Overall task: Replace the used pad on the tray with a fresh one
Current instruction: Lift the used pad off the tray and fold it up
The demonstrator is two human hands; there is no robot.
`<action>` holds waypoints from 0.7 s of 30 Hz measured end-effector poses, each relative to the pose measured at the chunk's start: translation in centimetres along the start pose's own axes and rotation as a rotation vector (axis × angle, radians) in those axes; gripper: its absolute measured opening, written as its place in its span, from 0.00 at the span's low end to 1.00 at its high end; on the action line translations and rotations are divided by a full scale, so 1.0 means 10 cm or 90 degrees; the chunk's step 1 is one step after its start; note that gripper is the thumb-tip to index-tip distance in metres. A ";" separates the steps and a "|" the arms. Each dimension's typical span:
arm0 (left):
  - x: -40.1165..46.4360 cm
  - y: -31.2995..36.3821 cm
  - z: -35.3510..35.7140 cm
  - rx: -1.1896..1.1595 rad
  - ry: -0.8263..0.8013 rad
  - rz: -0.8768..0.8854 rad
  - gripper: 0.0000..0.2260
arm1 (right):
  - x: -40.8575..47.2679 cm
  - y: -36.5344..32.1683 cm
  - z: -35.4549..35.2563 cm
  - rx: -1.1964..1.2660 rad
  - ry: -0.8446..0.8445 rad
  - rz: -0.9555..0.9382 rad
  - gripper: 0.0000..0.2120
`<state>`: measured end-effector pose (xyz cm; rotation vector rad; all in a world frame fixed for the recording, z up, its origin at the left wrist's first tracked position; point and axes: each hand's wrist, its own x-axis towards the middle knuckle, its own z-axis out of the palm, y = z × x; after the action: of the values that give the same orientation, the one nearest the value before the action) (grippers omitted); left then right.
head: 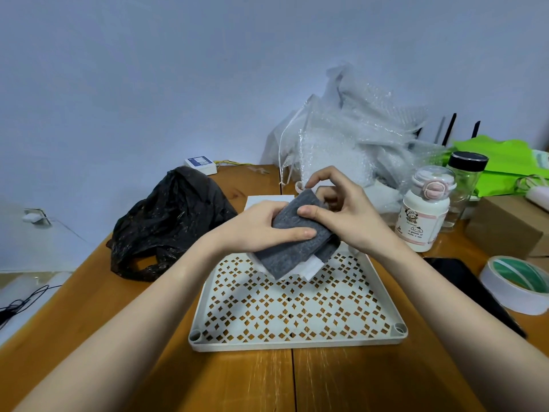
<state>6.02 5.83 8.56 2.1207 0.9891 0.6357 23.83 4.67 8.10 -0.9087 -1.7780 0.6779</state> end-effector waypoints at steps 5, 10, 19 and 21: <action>-0.01 -0.05 0.04 -0.079 0.168 0.018 0.08 | -0.01 -0.03 0.06 0.090 0.119 0.063 0.18; 0.02 -0.04 0.17 -0.271 0.338 0.020 0.04 | 0.01 0.12 0.20 0.283 0.061 0.278 0.43; 0.01 -0.07 0.25 -0.223 0.386 0.039 0.02 | 0.13 0.11 0.44 0.218 0.200 0.145 0.10; -0.03 -0.06 0.26 -0.184 0.363 0.028 0.03 | 0.18 0.14 0.48 0.126 0.218 0.101 0.08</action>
<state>7.26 4.87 6.41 1.7376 1.0644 1.3672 19.35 6.76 6.19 -0.9727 -1.3228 0.7361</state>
